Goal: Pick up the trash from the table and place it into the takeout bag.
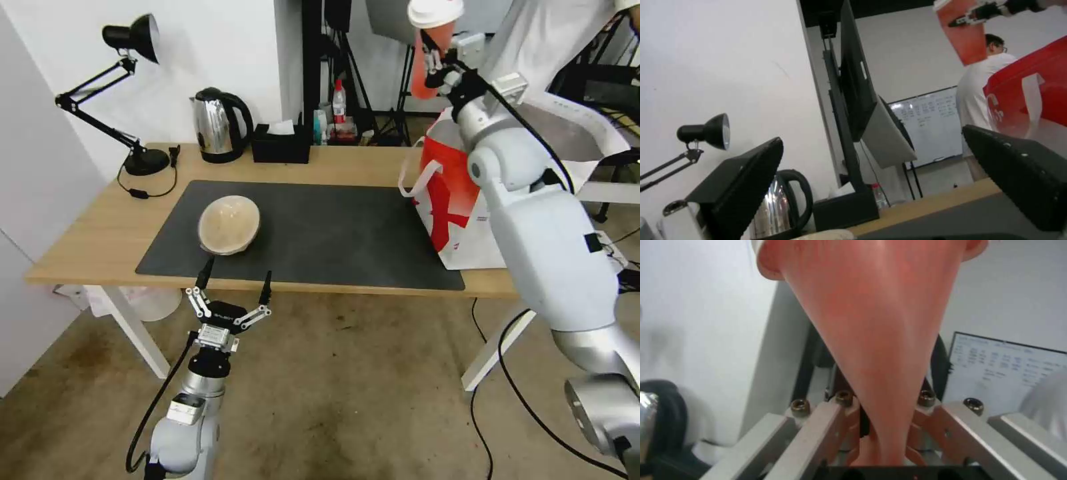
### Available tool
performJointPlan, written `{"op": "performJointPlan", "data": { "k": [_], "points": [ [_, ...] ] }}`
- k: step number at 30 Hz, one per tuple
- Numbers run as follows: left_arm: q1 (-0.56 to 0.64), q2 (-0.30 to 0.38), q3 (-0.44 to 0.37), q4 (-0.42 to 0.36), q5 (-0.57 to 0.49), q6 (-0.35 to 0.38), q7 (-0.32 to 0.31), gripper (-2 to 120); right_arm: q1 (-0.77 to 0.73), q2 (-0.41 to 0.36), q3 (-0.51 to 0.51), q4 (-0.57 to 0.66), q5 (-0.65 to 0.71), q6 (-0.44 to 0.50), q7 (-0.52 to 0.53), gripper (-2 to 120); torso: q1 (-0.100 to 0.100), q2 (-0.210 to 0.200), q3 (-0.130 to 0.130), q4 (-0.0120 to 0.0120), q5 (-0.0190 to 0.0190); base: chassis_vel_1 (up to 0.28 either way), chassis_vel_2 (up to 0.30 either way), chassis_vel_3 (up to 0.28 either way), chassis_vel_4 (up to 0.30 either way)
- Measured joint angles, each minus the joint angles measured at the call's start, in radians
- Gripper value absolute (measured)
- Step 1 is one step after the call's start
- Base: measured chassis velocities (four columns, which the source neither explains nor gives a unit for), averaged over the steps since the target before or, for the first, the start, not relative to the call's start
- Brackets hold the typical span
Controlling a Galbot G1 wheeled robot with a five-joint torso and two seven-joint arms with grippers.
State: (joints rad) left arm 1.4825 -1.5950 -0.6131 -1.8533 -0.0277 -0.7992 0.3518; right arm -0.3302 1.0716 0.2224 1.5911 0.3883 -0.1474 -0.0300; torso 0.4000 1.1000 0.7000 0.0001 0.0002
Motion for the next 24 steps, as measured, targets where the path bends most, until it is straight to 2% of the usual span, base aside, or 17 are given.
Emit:
{"op": "performJointPlan", "data": {
  "k": [6, 12, 24],
  "points": [
    [0.006, 0.000, 0.000, -0.003, 0.001, 0.000, 0.000, 100, -0.036, -0.040, 0.033, 0.019, 0.005, -0.012, 0.000, 6, 0.000, 0.000, 0.000, -0.0001, 0.0001, 0.000, 0.000, 0.000, 0.000],
    [0.015, -0.001, 0.015, -0.004, 0.008, 0.000, -0.001, 100, -0.102, -0.111, 0.109, 0.024, 0.013, -0.014, -0.004, 6, 0.000, 0.000, 0.000, -0.0002, -0.0003, 0.000, 0.000, 0.000, 0.000],
    [0.044, -0.001, 0.004, -0.024, 0.011, 0.000, -0.002, 100, -0.155, -0.146, 0.172, -0.055, 0.013, 0.029, -0.011, 6, 0.000, 0.000, 0.000, 0.0000, -0.0002, 0.000, 0.000, 0.000, 0.000]
  ]
}}
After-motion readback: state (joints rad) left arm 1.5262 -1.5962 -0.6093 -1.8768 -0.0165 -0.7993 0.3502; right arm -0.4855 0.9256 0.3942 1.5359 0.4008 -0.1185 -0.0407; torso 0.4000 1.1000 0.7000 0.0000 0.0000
